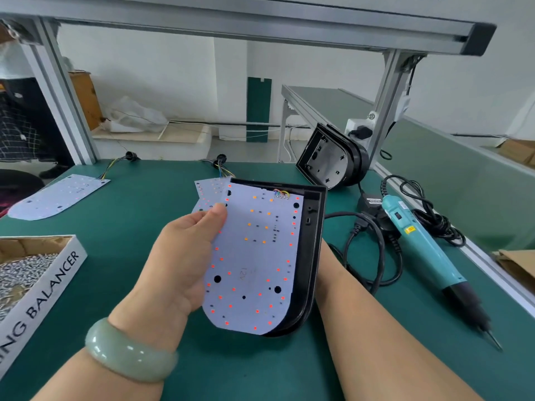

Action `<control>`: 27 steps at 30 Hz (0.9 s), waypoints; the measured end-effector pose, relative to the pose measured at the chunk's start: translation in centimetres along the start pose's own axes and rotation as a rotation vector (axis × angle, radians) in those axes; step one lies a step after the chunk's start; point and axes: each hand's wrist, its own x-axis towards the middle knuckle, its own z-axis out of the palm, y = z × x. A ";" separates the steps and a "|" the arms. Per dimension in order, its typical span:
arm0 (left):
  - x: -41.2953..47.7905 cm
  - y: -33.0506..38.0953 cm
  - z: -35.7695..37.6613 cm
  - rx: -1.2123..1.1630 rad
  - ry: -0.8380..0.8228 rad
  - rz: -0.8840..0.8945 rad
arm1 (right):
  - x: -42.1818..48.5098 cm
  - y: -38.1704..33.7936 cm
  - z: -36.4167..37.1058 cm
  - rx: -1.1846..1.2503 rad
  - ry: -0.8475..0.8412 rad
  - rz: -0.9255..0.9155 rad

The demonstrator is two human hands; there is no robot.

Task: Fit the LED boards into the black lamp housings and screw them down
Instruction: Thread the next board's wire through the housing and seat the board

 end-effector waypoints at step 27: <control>2.1 -1.7 -0.1 0.653 0.216 0.410 | 1.8 -0.2 1.4 0.055 0.070 -0.349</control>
